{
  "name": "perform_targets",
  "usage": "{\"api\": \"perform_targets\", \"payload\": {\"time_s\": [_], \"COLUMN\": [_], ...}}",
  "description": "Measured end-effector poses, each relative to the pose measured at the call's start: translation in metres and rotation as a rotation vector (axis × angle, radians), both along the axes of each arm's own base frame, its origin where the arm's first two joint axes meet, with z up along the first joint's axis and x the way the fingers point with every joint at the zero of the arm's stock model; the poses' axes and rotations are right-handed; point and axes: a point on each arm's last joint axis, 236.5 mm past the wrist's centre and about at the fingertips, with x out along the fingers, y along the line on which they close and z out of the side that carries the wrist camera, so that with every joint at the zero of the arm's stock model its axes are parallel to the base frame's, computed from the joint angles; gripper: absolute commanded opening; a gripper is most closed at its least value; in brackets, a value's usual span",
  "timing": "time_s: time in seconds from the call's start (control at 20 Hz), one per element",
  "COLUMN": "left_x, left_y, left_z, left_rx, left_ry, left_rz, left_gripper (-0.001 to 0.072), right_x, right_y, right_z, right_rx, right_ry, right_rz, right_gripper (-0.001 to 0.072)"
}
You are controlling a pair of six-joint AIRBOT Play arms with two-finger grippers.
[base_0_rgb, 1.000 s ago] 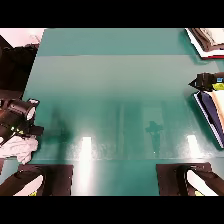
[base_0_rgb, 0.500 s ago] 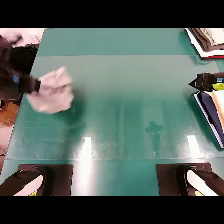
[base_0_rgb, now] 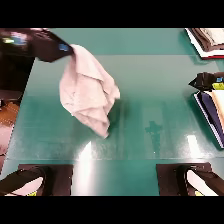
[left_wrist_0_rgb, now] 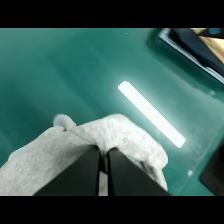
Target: Fold the shirts.
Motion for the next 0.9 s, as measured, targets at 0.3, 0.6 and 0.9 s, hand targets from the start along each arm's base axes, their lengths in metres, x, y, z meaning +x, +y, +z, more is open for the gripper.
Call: {"api": "perform_targets", "payload": {"time_s": [0.3,0.6,0.9], "left_x": [0.047,0.072,0.01], "left_y": [-0.062,0.007,0.062], "left_z": [-0.11,-0.166,-0.259], "left_rx": [0.1,0.164,0.198], "left_ry": [0.168,0.391,0.723], "left_rz": [-0.093,0.01,0.087], "left_gripper": [0.0542,0.0538,0.054], "right_x": [-0.001,-0.005,-0.006], "right_y": [0.0,0.002,0.002], "right_z": [0.0,-0.002,-0.003], "right_rx": [0.005,0.007,0.007], "right_ry": [0.006,0.024,0.028], "right_rz": [-0.004,0.002,0.003], "right_gripper": [0.0014,0.0014,0.0014]}}
